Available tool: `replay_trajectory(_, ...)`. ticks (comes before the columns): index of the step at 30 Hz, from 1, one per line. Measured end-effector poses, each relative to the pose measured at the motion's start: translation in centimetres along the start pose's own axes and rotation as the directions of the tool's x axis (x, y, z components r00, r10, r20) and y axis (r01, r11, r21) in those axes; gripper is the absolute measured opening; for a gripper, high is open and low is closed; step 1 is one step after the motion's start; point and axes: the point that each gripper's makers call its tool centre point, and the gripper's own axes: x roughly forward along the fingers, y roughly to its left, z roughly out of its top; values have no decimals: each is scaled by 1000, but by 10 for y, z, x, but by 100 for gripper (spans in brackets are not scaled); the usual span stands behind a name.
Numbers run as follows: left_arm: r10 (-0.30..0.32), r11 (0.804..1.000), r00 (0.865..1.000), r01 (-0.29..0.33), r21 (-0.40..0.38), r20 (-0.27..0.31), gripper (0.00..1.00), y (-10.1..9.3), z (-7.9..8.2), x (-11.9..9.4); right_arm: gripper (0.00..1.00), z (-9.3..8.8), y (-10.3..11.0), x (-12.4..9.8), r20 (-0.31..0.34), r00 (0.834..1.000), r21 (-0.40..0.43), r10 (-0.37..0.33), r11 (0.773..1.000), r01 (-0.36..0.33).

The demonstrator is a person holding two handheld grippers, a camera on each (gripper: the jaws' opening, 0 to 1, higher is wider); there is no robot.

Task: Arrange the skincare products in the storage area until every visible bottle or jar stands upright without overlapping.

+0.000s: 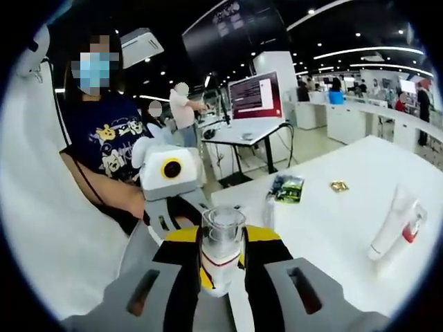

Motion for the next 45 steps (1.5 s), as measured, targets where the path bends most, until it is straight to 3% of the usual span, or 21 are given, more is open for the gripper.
replay_trajectory(6, 3, 1000, 1000, -3, 0, 22, 20, 5, 7, 1, 19, 8, -2, 1, -13, 1000, -36, -4, 999, 4)
replay_trajectory(14, 46, 997, 998, -48, 56, 30, 22, 15, 10, -1, 18, 11, -8, 5, 2, 999, -44, -37, 998, 37)
replay_trajectory(17, 130, 989, 991, -132, 69, 38, 28, 28, 8, -5, 18, 18, -15, 3, 50, 996, -15, -80, 997, 80)
replay_trajectory(19, 176, 983, 984, -176, 57, -4, 39, 35, -1, -9, 19, 23, -21, -2, 83, 990, 1, -116, 993, 117)
replay_trajectory(21, 244, 965, 969, -239, 105, -33, 39, 45, -7, -15, 19, 23, -28, -5, 94, 984, 6, -153, 988, 153)
replay_trajectory(24, 284, 954, 958, -278, 109, -45, 39, 49, -10, -23, 19, 19, -37, -7, 94, 977, 17, -189, 982, 189)
replay_trajectory(26, 350, 934, 934, -344, 93, -63, 42, 57, -13, -34, 19, 16, -44, -9, 92, 972, 26, -217, 976, 215)
replay_trajectory(28, 390, 919, 919, -383, 94, -61, 57, 61, -15, -40, 19, 13, -50, -9, 92, 968, 29, -235, 972, 233)
replay_trajectory(29, 422, 905, 904, -414, 100, -73, 68, 64, -19, -44, 19, 12, -54, -10, 94, 963, 39, -251, 968, 249)
replay_trajectory(30, 430, 901, 898, -420, 108, -90, 74, 64, -22, -46, 19, 11, -58, -11, 97, 959, 42, -265, 964, 263)
replay_trajectory(31, 461, 885, 880, -445, 140, -112, 75, 65, -27, -52, 19, 9, -61, -10, 94, 959, 45, -268, 963, 265)
replay_trajectory(35, 521, 844, 845, -487, 225, -123, 75, 64, -34, -60, 19, 5, -73, -11, 85, 949, 38, -303, 953, 300)
replay_trajectory(37, 559, 808, 824, -516, 285, -94, 74, 66, -33, -63, 19, 2, -80, -11, 82, 944, 43, -319, 948, 316)
replay_trajectory(38, 591, 779, 804, -550, 302, -61, 72, 71, -32, -66, 19, 2, -83, -11, 82, 943, 48, -321, 947, 318)
replay_trajectory(41, 611, 763, 792, -586, 274, -8, 68, 77, -33, -69, 19, 1, -94, -11, 80, 936, 61, -344, 939, 340)
replay_trajectory(42, 626, 753, 780, -601, 268, -11, 68, 81, -36, -71, 19, 1, -96, -11, 80, 935, 61, -345, 938, 341)
replay_trajectory(43, 630, 749, 776, -605, 271, -10, 67, 83, -37, -70, 19, 1, -97, -11, 80, 934, 61, -348, 937, 344)
replay_trajectory(44, 657, 728, 751, -613, 308, -59, 64, 92, -46, -72, 19, 1, -103, -12, 80, 928, 51, -363, 932, 360)
replay_trajectory(45, 670, 722, 737, -616, 316, -95, 63, 96, -51, -74, 19, 0, -106, -12, 77, 926, 41, -370, 929, 368)
